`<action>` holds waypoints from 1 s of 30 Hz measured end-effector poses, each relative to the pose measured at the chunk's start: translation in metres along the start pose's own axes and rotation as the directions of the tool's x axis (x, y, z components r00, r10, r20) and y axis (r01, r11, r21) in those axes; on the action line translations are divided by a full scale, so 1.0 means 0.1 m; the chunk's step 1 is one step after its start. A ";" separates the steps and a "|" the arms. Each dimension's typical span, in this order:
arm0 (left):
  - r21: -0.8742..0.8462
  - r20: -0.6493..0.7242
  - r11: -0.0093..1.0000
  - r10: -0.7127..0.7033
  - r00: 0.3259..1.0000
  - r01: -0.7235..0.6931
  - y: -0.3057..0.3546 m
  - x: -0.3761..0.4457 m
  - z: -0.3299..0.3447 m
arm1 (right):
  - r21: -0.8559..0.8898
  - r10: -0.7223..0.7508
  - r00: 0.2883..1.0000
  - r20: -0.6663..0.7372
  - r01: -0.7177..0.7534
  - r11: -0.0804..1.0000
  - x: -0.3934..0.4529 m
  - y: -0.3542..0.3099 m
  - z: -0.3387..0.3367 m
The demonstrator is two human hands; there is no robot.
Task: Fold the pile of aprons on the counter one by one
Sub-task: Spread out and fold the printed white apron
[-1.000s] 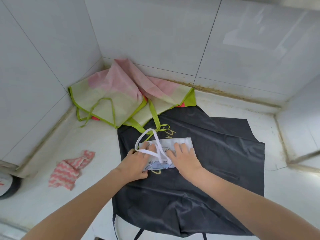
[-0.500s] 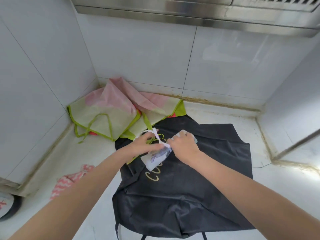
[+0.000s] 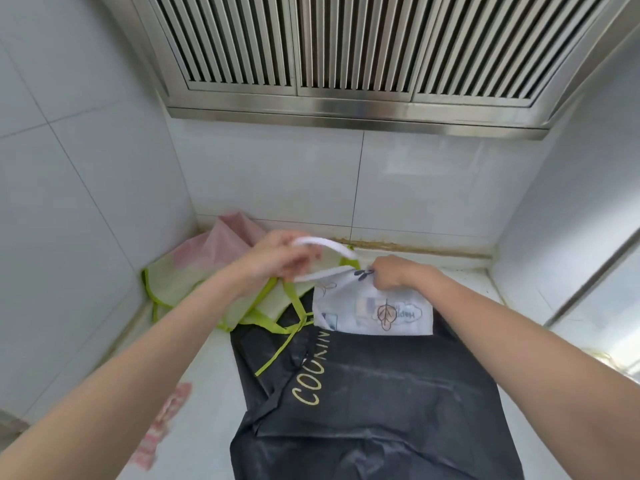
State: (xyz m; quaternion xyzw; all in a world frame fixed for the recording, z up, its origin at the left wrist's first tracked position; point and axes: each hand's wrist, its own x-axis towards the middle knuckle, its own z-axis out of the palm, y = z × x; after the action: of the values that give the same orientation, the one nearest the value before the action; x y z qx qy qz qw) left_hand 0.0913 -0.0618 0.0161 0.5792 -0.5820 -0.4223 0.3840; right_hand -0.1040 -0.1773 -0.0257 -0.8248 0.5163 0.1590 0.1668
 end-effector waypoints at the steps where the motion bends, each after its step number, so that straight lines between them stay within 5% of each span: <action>1: 0.269 0.156 0.963 -0.061 0.986 0.017 -0.02 -0.03 0.02 | 0.053 -0.007 1.000 -0.004 0.007 0.999 0.00 0.03 -0.05; 3: 0.528 0.358 0.846 -0.297 0.885 0.070 -0.12 -0.07 0.07 | 0.165 -0.010 1.000 -0.012 0.012 0.986 -0.04 0.08 -0.19; 6: 0.330 0.432 0.881 -0.460 0.776 0.339 -0.29 -0.11 0.07 | 0.280 0.012 1.000 -0.014 -0.008 0.960 -0.13 0.09 -0.41; 9: -0.025 0.326 0.878 -0.444 0.835 0.477 -0.31 -0.08 0.02 | 0.313 0.028 0.999 0.043 -0.040 0.949 -0.22 0.04 -0.54; 13: 0.234 0.046 0.905 -0.374 0.926 0.354 -0.34 0.06 -0.07 | 0.114 0.049 0.998 0.051 -0.054 0.992 -0.24 -0.03 -0.55; 20: -0.061 0.233 0.938 -0.319 0.919 0.341 -0.26 0.00 -0.09 | 0.474 -0.055 0.986 -0.159 0.125 0.872 -0.28 -0.10 -0.67; 26: -0.418 0.168 0.817 -0.361 0.917 0.398 -0.26 0.00 -0.32 | 0.389 -0.109 0.994 0.019 0.093 0.917 -0.37 -0.10 -0.69; 28: -0.483 0.155 0.759 -0.417 0.896 0.437 -0.30 -0.01 -0.32 | 0.470 -0.126 0.989 -0.082 0.150 0.870 -0.31 -0.09 -0.66; 30: -0.500 0.204 0.717 -0.447 0.871 0.485 -0.32 0.00 -0.23 | 0.654 -0.050 0.951 -0.306 0.248 0.715 -0.26 -0.18 -0.66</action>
State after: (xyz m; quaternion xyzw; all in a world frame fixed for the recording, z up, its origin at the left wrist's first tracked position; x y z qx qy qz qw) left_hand 0.1245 -0.0616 -0.0061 0.5613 -0.2883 -0.6699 0.3912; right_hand -0.0931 -0.1781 0.0469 -0.7575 0.4869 -0.1694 0.4006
